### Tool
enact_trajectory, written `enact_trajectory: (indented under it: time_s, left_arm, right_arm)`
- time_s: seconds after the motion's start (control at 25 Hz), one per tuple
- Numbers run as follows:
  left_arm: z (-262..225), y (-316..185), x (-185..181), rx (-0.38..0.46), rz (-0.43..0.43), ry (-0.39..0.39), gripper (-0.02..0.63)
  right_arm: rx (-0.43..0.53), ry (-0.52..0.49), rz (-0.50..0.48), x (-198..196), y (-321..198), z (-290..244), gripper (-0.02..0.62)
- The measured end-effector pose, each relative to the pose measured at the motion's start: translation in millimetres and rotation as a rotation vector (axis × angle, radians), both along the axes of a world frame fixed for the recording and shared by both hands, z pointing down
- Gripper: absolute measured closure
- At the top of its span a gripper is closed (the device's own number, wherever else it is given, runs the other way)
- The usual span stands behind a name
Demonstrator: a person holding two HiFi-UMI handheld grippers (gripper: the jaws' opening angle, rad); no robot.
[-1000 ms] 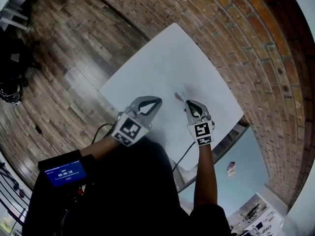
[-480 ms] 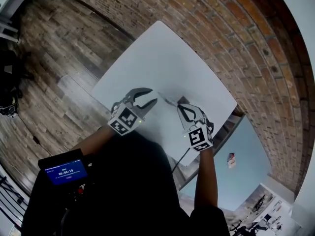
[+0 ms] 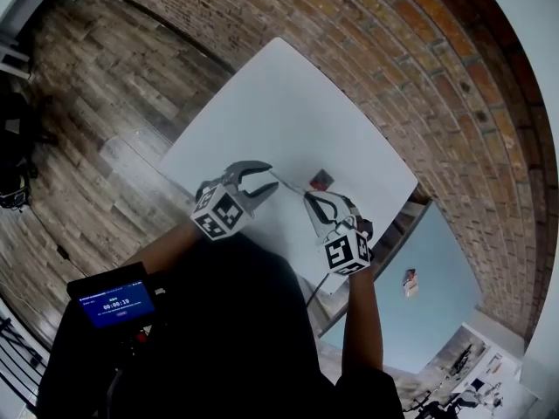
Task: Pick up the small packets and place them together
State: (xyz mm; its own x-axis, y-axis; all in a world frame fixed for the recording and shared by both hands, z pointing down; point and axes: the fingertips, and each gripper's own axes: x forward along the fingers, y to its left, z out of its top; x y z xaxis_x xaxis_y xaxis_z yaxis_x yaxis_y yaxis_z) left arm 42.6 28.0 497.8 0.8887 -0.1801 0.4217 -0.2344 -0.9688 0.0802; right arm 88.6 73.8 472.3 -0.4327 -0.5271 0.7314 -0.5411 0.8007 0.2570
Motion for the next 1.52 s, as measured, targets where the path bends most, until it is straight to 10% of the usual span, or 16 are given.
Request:
enact_trajectory:
  time_s: [1.0,1.52]
  left_arm:
    - [19.8,34.6,3.1,-0.027,0.093,-0.045,0.468]
    - [15.2,46.3,7.9,-0.090,0.154,0.003,0.603]
  right_arm:
    - [0.028,0.125,-0.058,-14.0,17.2,6.7,0.591]
    - [0.054,0.072,0.038,1.4,11.4,9.2,0.588]
